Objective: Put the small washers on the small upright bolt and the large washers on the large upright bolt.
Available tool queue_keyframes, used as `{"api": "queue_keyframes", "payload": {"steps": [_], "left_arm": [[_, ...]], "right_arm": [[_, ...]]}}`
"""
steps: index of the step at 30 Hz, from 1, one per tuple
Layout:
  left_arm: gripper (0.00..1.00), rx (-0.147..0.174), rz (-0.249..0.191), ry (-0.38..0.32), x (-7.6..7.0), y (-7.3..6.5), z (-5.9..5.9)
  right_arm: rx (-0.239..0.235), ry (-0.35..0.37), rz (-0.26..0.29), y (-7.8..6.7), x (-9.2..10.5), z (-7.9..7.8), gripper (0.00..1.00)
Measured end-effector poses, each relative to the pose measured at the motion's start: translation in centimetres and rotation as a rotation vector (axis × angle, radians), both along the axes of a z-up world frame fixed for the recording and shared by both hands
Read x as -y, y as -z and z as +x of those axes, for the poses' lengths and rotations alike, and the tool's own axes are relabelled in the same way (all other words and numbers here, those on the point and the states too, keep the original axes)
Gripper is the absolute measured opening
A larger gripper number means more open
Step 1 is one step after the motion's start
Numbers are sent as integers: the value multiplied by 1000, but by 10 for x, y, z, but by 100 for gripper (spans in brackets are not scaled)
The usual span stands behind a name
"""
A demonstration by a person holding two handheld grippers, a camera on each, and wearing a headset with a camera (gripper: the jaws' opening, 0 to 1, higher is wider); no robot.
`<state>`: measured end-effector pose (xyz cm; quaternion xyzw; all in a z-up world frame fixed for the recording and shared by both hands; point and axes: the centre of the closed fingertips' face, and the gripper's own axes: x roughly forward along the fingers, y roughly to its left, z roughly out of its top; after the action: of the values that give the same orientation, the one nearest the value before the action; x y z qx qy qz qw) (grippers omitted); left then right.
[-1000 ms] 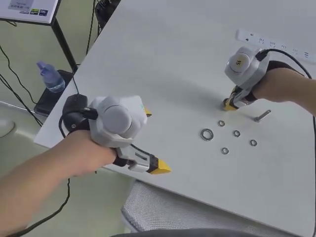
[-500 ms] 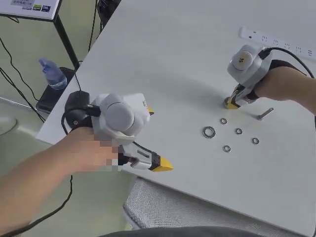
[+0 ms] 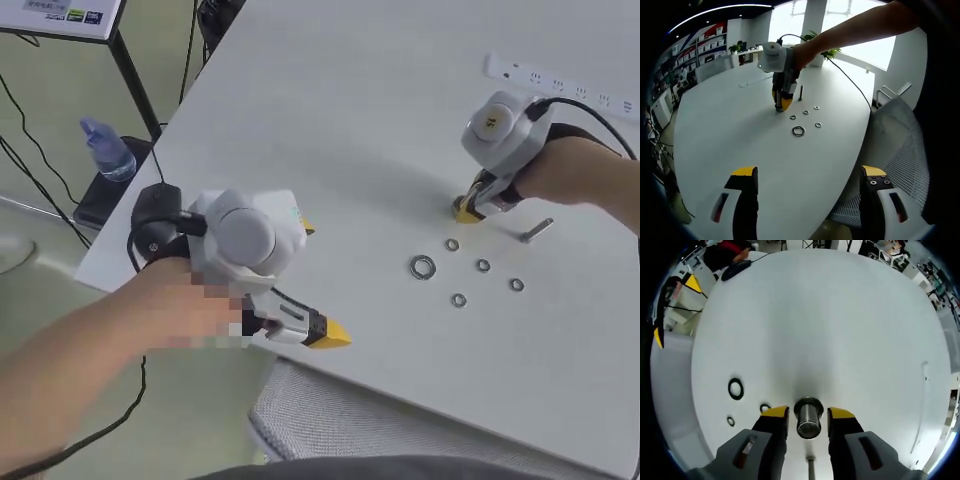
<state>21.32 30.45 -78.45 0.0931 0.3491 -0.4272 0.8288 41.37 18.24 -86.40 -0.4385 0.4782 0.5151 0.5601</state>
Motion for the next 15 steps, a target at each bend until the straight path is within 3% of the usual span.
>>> {"api": "queue_keyframes", "payload": {"steps": [11,15], "left_arm": [[83,-1,4,7,2,0,-2],[85,18,4,4,4,-4,1]], "right_arm": [[-4,3,15,-8,1,3,36],[-6,10,33,-17,0,-2,38]]}}
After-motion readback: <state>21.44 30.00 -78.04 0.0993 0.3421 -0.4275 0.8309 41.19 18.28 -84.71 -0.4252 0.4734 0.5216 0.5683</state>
